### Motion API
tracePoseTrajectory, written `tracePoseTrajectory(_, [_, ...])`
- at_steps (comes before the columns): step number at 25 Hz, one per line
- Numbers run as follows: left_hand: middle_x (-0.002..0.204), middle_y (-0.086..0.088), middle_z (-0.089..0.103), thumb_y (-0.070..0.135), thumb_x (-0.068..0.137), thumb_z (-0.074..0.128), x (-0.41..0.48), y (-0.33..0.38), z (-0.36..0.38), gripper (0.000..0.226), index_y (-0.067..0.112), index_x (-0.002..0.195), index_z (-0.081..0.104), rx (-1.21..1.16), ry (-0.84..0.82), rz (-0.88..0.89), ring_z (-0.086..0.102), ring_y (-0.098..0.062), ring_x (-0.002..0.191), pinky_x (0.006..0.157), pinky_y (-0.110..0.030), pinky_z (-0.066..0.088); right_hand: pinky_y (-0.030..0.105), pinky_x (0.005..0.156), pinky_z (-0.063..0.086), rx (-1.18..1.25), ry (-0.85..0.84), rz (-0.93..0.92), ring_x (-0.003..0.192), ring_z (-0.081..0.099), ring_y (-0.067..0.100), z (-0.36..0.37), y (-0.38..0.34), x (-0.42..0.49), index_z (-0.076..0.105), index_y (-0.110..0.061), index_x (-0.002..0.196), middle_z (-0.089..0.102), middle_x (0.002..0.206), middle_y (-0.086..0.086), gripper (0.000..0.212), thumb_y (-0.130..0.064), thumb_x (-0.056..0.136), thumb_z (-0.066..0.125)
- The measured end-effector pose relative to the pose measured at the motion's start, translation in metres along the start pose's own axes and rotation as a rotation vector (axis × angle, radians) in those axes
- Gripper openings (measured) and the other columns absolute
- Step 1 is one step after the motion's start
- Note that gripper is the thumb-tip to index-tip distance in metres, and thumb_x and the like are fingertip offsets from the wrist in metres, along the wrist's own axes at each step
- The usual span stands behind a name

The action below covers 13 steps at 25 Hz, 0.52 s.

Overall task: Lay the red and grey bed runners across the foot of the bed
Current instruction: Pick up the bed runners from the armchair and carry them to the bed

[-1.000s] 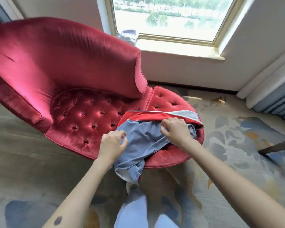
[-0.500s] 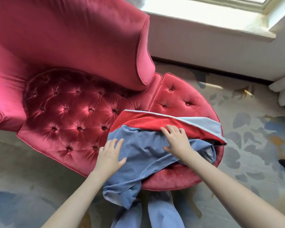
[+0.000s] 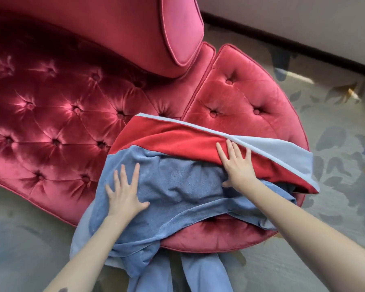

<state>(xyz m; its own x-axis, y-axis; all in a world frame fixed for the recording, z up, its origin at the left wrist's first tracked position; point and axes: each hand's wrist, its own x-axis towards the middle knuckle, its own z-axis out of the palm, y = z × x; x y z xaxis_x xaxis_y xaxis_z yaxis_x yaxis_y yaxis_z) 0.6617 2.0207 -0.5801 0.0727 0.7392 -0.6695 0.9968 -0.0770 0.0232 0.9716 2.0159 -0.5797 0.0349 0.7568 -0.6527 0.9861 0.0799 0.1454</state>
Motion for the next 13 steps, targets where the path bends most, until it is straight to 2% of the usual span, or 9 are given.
tracePoseTrajectory(2, [0.156, -0.016, -0.008, 0.045, 0.064, 0.072, 0.008, 0.002, 0.01, 0.117, 0.03, 0.145, -0.012, -0.043, -0.025, -0.017, -0.002, -0.035, 0.144, 0.109, -0.062, 0.022, 0.061, 0.112, 0.014, -0.001, -0.015, -0.003, 0.146, 0.009, 0.03, 0.008, -0.001, 0.012, -0.009, -0.014, 0.148, 0.001, 0.156, 0.022, 0.134, -0.046, 0.056, 0.083])
tracePoseTrajectory(5, [0.153, -0.02, 0.013, 0.039, 0.062, 0.074, 0.014, 0.011, 0.021, 0.111, 0.025, 0.146, 0.004, -0.028, 0.0, -0.017, 0.017, -0.037, 0.14, 0.102, -0.059, 0.033, 0.053, 0.111, 0.022, -0.004, 0.01, -0.015, 0.142, 0.019, 0.034, 0.015, -0.003, 0.022, 0.0, -0.011, 0.148, 0.011, 0.153, 0.027, 0.13, -0.044, 0.054, 0.084])
tracePoseTrajectory(9, [0.128, -0.02, 0.049, 0.02, 0.062, 0.073, 0.008, 0.022, 0.023, 0.089, 0.012, 0.14, 0.031, -0.093, 0.136, 0.005, 0.051, -0.038, 0.11, 0.085, -0.05, 0.045, 0.045, 0.105, 0.031, -0.042, 0.042, -0.04, 0.129, 0.037, 0.035, 0.011, -0.003, 0.022, 0.015, -0.007, 0.145, 0.031, 0.142, 0.027, 0.117, -0.041, 0.056, 0.084])
tracePoseTrajectory(11, [0.112, -0.02, 0.058, 0.012, 0.066, 0.068, 0.004, 0.028, 0.024, 0.072, 0.006, 0.133, 0.041, -0.185, 0.176, -0.005, 0.057, -0.04, 0.097, 0.079, -0.048, 0.048, 0.043, 0.102, 0.033, -0.046, 0.053, -0.052, 0.12, 0.045, 0.033, 0.005, -0.003, 0.021, 0.025, -0.006, 0.139, 0.044, 0.131, 0.022, 0.104, -0.037, 0.058, 0.082])
tracePoseTrajectory(13, [0.097, -0.022, 0.063, 0.007, 0.069, 0.066, 0.002, 0.033, 0.026, 0.053, 0.003, 0.12, 0.05, -0.226, 0.204, -0.008, 0.06, -0.041, 0.087, 0.07, -0.048, 0.049, 0.04, 0.096, 0.034, -0.01, 0.075, -0.084, 0.108, 0.054, 0.03, 0.007, -0.005, 0.017, 0.04, -0.007, 0.124, 0.056, 0.117, 0.016, 0.076, -0.028, 0.062, 0.079])
